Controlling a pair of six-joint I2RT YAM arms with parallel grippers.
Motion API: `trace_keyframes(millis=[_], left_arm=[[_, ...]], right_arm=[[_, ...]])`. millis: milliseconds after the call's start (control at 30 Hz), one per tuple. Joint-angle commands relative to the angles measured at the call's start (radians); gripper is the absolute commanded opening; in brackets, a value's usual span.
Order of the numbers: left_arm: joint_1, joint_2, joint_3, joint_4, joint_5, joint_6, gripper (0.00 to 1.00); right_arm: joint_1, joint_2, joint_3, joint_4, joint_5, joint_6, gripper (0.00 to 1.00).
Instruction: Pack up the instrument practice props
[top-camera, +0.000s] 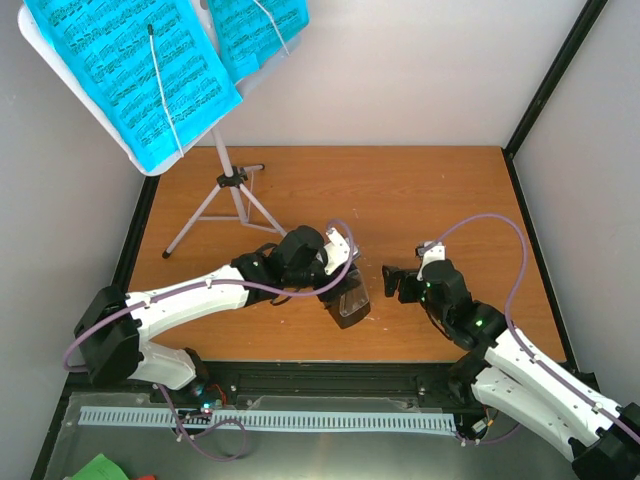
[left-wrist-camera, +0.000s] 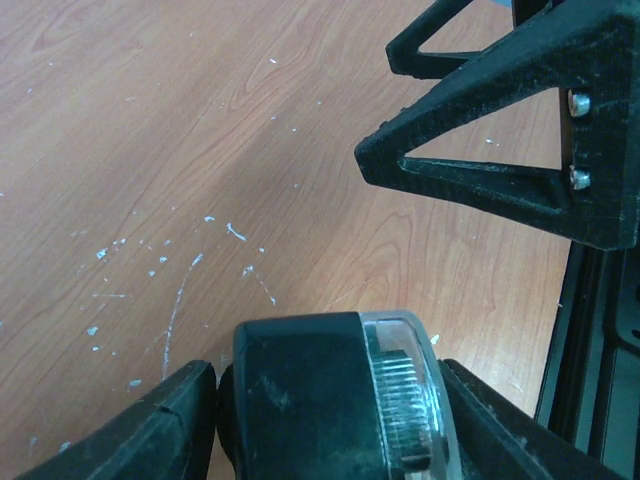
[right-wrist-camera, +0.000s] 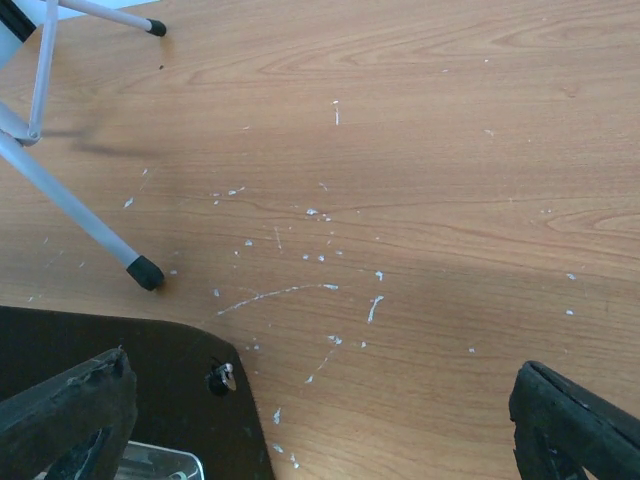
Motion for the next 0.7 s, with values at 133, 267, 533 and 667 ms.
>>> trace_keyframes(millis=[133, 267, 533, 667], left_arm=[[-0.023, 0.006, 0.036, -0.022, -0.053, 0.003, 0.46], [-0.026, 0.005, 0.042, -0.04, -0.122, -0.042, 0.46], [-0.027, -0.061, -0.016, -0.03, -0.074, -0.193, 0.79], [-0.029, -0.105, -0.065, 0.036, 0.07, -0.238, 0.85]], right_arm=[[-0.008, -0.033, -0.01, -0.021, 0.001, 0.037, 1.0], [-0.008, -0.057, -0.007, -0.041, -0.013, 0.04, 1.0], [-0.008, -0.102, -0.015, -0.1, -0.061, 0.046, 1.0], [-0.008, -0.116, -0.025, -0.123, -0.112, 0.074, 1.0]])
